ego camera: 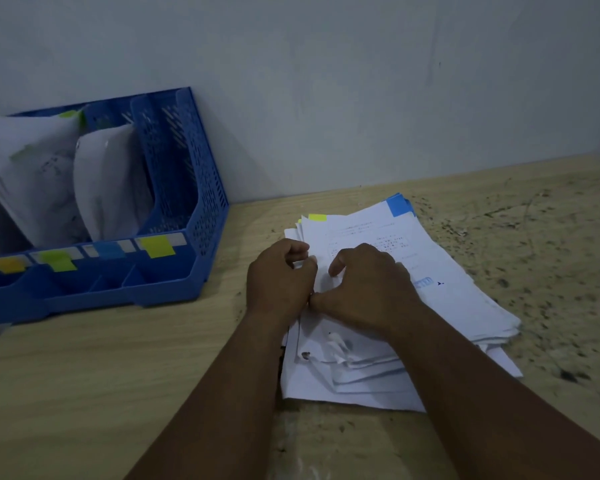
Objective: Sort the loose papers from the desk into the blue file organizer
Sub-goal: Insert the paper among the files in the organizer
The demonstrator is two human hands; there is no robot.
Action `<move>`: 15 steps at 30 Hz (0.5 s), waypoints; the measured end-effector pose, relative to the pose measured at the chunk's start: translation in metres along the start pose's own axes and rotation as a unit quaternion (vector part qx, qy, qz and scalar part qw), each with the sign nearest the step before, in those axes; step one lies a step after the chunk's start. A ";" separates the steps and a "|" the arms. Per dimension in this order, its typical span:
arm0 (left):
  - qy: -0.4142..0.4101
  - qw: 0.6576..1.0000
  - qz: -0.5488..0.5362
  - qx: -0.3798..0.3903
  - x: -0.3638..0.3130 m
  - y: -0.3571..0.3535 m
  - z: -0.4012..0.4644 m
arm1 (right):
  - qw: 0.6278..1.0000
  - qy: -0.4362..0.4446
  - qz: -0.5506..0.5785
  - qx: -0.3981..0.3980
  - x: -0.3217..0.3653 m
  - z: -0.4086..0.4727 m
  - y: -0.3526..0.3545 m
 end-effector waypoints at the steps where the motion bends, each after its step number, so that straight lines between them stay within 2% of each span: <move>1: 0.001 1.000 -0.002 0.000 0.000 0.000 0.000 | 1.000 -0.002 -0.002 -0.002 0.001 0.000 -0.001; 6: 0.011 1.000 -0.006 0.009 0.003 -0.001 0.000 | 0.999 -0.032 0.016 -0.023 -0.003 0.005 -0.006; 11: 0.011 1.000 0.011 -0.003 0.002 0.000 0.000 | 0.999 -0.033 -0.005 -0.001 -0.001 0.003 -0.011; 15: 0.018 1.000 0.006 0.022 0.002 -0.001 -0.001 | 0.999 -0.039 -0.020 0.011 0.002 0.001 -0.013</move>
Point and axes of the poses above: each hand's wrist, its own z-axis towards the middle knuckle, its own y-axis out of the back of the hand, x = y × z, the point moved 5 cm from there along z, towards the middle knuckle, and after that the axes turned 11 degrees about -x, right-handed, at the moved point
